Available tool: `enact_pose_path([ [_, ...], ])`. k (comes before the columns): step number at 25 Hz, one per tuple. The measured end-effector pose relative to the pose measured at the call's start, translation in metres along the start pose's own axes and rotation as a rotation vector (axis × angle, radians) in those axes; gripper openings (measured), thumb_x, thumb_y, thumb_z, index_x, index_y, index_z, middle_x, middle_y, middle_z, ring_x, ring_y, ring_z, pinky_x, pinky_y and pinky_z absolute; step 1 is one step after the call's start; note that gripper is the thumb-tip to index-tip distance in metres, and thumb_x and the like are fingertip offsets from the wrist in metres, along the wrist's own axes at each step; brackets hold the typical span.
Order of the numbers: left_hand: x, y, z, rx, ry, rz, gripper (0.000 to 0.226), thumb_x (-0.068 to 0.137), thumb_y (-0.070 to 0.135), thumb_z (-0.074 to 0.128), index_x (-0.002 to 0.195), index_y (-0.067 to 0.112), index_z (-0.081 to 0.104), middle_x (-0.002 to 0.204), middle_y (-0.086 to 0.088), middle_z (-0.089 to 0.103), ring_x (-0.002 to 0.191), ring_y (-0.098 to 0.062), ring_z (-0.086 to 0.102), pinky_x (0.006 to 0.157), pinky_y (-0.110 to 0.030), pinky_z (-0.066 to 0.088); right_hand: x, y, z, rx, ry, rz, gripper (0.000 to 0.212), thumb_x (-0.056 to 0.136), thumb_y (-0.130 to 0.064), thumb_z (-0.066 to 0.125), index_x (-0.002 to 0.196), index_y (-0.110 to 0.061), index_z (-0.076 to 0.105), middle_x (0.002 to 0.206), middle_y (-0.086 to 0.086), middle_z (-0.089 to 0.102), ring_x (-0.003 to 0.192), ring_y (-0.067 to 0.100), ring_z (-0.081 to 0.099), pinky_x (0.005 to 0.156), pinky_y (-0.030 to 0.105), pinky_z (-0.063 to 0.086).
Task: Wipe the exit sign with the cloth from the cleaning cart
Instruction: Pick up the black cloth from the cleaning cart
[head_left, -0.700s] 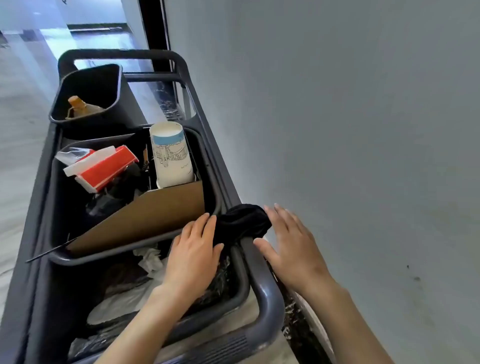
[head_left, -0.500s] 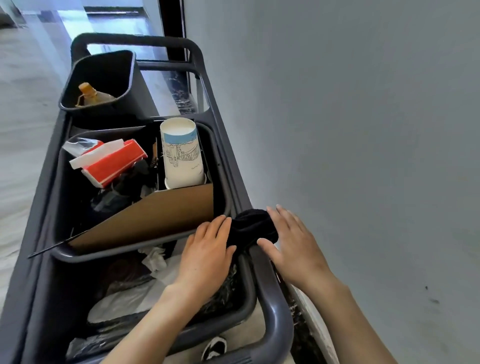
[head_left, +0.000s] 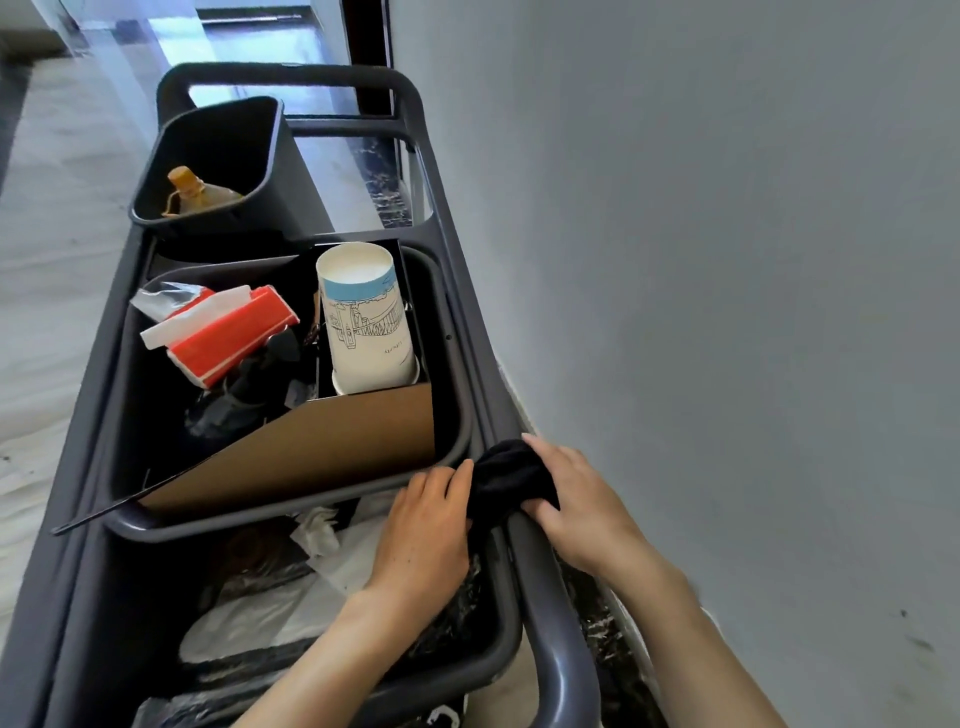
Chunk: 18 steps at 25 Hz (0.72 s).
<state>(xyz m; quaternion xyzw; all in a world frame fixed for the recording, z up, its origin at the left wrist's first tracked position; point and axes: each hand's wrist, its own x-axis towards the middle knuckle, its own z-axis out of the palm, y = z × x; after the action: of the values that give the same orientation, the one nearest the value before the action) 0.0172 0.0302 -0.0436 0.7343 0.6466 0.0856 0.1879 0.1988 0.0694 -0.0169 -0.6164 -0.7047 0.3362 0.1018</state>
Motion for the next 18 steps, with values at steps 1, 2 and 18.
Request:
enact_pose_path([
  [1, 0.0, 0.0, -0.001, -0.027, -0.001, 0.0, 0.06, 0.096, 0.015, 0.061, 0.152, 0.016, 0.039, 0.138, -0.002, 0.052, 0.124, -0.024, 0.046, 0.103, -0.034, 0.038, -0.003, 0.0, 0.001, -0.001, 0.03, 0.011, 0.061, 0.089, -0.022, 0.06, 0.144, -0.031, 0.036, 0.142, -0.001, 0.046, 0.127, 0.018, 0.046, 0.101, 0.028, 0.036],
  [2, 0.0, 0.0, -0.004, -0.06, 0.007, 0.004, 0.055, 0.096, 0.016, 0.063, 0.148, 0.018, 0.045, 0.134, -0.001, 0.054, 0.122, -0.024, 0.048, 0.101, -0.034, 0.04, -0.008, 0.0, 0.002, -0.005, 0.059, 0.019, 0.056, 0.089, -0.023, 0.06, 0.141, -0.032, 0.041, 0.137, 0.0, 0.05, 0.122, 0.02, 0.05, 0.097, 0.03, 0.039],
  [18, -0.03, 0.189, -0.027, -0.726, -0.193, 0.414, 0.058, 0.092, -0.002, 0.07, 0.096, 0.056, 0.068, 0.094, 0.019, 0.076, 0.09, 0.001, 0.071, 0.074, -0.012, 0.053, -0.236, 0.071, -0.094, 0.439, 0.696, 0.207, 0.033, 0.085, -0.027, 0.068, 0.107, -0.05, 0.057, 0.098, -0.026, 0.067, 0.094, -0.005, 0.062, 0.079, 0.021, 0.051],
])
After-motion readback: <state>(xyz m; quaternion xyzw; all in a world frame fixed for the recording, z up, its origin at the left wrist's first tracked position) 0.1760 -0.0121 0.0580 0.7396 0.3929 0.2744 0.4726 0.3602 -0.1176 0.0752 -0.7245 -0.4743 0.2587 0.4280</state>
